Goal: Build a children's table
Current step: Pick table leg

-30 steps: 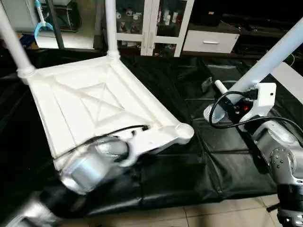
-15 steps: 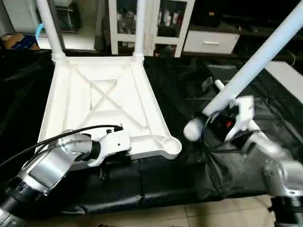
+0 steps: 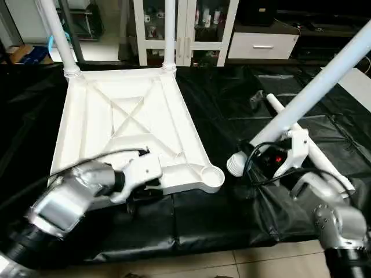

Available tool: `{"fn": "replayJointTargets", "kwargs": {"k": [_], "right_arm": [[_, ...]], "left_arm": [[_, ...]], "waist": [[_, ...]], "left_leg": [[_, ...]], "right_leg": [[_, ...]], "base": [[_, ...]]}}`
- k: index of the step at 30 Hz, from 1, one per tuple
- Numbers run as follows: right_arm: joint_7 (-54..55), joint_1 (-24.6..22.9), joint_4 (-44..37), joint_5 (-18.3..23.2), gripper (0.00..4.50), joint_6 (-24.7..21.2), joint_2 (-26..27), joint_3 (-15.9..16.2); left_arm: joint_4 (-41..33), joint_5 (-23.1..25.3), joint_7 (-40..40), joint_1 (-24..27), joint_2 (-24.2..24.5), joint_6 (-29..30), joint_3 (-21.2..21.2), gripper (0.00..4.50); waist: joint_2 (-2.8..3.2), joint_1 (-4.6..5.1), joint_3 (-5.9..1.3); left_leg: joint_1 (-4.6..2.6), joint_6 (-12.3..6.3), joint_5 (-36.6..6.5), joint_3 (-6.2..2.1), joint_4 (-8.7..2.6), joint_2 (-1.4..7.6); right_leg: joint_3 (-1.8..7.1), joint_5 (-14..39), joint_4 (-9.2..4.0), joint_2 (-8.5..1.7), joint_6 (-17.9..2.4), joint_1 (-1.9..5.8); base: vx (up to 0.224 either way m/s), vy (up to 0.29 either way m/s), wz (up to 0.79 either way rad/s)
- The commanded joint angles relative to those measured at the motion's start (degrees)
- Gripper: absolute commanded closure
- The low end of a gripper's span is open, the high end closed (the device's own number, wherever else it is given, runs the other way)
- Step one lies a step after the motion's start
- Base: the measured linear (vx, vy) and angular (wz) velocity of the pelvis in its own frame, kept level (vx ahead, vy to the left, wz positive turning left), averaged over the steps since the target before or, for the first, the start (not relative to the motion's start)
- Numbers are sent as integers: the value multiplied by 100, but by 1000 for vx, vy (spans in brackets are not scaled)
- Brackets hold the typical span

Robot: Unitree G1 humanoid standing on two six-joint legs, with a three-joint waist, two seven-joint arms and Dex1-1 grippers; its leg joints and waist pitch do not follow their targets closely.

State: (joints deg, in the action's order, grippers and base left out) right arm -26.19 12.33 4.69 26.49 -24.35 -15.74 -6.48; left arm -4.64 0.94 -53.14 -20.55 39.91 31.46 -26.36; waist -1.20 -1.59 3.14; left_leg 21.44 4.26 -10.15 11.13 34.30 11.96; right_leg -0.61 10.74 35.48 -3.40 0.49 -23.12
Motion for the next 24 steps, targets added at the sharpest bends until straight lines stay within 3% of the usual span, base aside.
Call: {"fn": "replayJointTargets", "kwargs": {"k": [1, 2, 3, 4, 5, 6, 7, 8, 9, 10, 11, 14, 15, 16, 17, 18, 19, 20, 21, 22, 23, 24], "right_arm": [[97, -48, -235, -33, 267, 141, 52, -110], [172, -122, -350, -126, 267, 202, 114, -58], [238, -168, -459, -180, 267, 198, 149, -15], [315, -193, -564, -215, 267, 163, 175, 16], [397, -207, -657, -245, 267, 147, 196, 23], [532, -204, -784, -258, 267, 34, 208, 9], [616, -214, -864, -267, 267, -27, 222, 5], [718, -218, -972, -298, 267, -87, 231, 9], [764, -214, -1025, -325, 267, -103, 229, 15], [842, -218, -1168, -339, 267, -155, 246, 29], [923, -229, -1297, -417, 267, -155, 244, 61], [1049, -295, -1429, -732, 267, -44, 177, 210], [1109, -304, -1478, -972, 267, 206, 162, 301], [1166, -310, -1546, -1131, 267, 312, 155, 334], [1166, -310, -1546, -1131, 267, 312, 155, 334], [1194, -320, -1594, -1226, 267, 373, 149, 348], [1242, -304, -1711, -1174, 267, 302, 186, 305], [1302, -287, -1845, -1076, 267, 192, 216, 271], [1337, -270, -1926, -1020, 267, 123, 225, 258], [1336, -266, -1975, -933, 267, 39, 232, 247], [1332, -279, -1984, -890, 267, -38, 210, 257], [1321, -296, -1959, -887, 267, -55, 197, 274]], "left_arm": [[-25, -28, 304, 85, -209, 69, 138, 380], [-127, -324, 594, 172, -582, 111, 437, 380], [-184, -516, 736, 197, -798, 171, 653, 380], [-231, -694, 871, 190, -994, 310, 867, 380], [-243, -792, 1001, 167, -1138, 309, 1027, 380], [-253, -901, 1178, 108, -1313, 379, 1240, 380], [-260, -940, 1266, 85, -1406, 405, 1356, 380], [-264, -975, 1361, 51, -1500, 413, 1483, 380], [-263, -986, 1398, 29, -1531, 396, 1530, 380], [-266, -1015, 1560, -9, -1644, 438, 1688, 380], [-250, -1045, 1819, -56, -1836, 410, 1886, 380], [-210, -1219, 2406, -41, -2324, 181, 2314, 380], [-168, -1095, 2715, 7, -2466, -63, 2348, 380], [-153, -922, 2874, 33, -2498, -122, 2283, 380], [-153, -922, 2874, 33, -2498, -122, 2283, 380], [-148, -806, 2970, 51, -2515, -143, 2230, 380], [-206, -724, 3086, 100, -2568, -171, 2197, 380], [-287, -650, 3230, 150, -2626, -188, 2182, 380], [-379, -616, 3314, 201, -2670, -185, 2170, 380], [-512, -536, 3437, 270, -2709, -138, 2150, 380], [-637, -475, 3564, 334, -2781, -56, 2167, 380], [-735, -456, 3690, 396, -2877, 75, 2211, 380]], "waist": [[164, 4, -336], [154, 5, -323], [203, -16, -336], [183, -20, -347], [249, -63, -369], [237, -56, -365], [292, -50, -354], [271, -51, -363], [330, -56, -365], [328, -25, -355], [288, -8, -357], [323, -7, -375], [331, -18, -386], [231, 2, -397], [299, -15, -409], [268, 1, -408], [287, -6, -412], [252, 26, -397], [272, 62, -396], [306, 149, -391], [395, 213, -390], [371, 247, -363]], "left_leg": [[-152, 333, -1755, -65, -432, 66], [-131, 344, -1845, -68, -431, 60], [-138, 334, -1844, -77, -423, 56], [-140, 282, -1804, -58, -403, 43], [-101, 269, -1547, -83, -414, 44], [-101, 257, -1499, -70, -409, 41], [-103, 263, -1497, -70, -408, 38], [-94, 244, -1490, -78, -402, 31], [-97, 236, -1496, -83, -396, 23], [-64, 231, -1489, -98, -406, 11], [-54, 217, -1454, -97, -397, 4], [-52, 122, -1252, -84, -364, -4], [-51, 104, -1232, -86, -354, 1], [-35, 53, -1180, -74, -353, 2], [-44, 37, -1140, -83, -349, 7], [-38, 12, -1114, -82, -353, 9], [-38, 0, -1086, -90, -355, 15], [-92, 114, -1114, -131, -390, 62], [-133, 160, -1190, -174, -420, 112], [-225, 82, -1274, -295, -525, 276], [-349, -239, -1208, -534, -724, 710], [-80, -931, -1384, -967, -866, 798]], "right_leg": [[131, 1465, -470, -244, -986, 148], [128, 1536, -476, -245, -1007, 168], [128, 1559, -474, -257, -1020, 175], [138, 1610, -487, -250, -1012, 161], [135, 1483, -463, -265, -1008, 194], [133, 1405, -472, -246, -1004, 181], [127, 1252, -472, -227, -1032, 181], [117, 1180, -459, -223, -1040, 206], [117, 1161, -454, -225, -1037, 201], [109, 1174, -455, -222, -988, 236], [107, 1187, -465, -217, -945, 247], [116, 1159, -484, -220, -933, 249], [116, 1149, -490, -218, -924, 240], [117, 1170, -496, -215, -887, 252], [116, 1183, -483, -220, -839, 237], [116, 1155, -484, -212, -814, 236], [113, 1126, -476, -211, -797, 231], [34, 1012, -461, -88, -776, 211], [-31, 902, -458, -5, -819, 203], [-152, 575, -412, 101, -992, 190], [-275, 320, -248, 47, -1285, 112], [-439, 304, 111, -40, -1468, 232]], "base": [[0, 0, 0], [0, 0, 0], [0, 0, 0], [0, 0, 0], [0, 0, 0], [0, 0, 0], [0, 0, 0], [0, 0, 0], [0, 0, 0], [0, 0, 0], [0, 0, 0], [0, 0, 0], [0, 0, 0], [0, 0, 0], [0, 0, 0], [0, 0, 0], [0, 0, 0], [0, 0, 0], [0, 0, 0], [0, 0, 0], [0, 0, 0], [0, 0, 0]]}}
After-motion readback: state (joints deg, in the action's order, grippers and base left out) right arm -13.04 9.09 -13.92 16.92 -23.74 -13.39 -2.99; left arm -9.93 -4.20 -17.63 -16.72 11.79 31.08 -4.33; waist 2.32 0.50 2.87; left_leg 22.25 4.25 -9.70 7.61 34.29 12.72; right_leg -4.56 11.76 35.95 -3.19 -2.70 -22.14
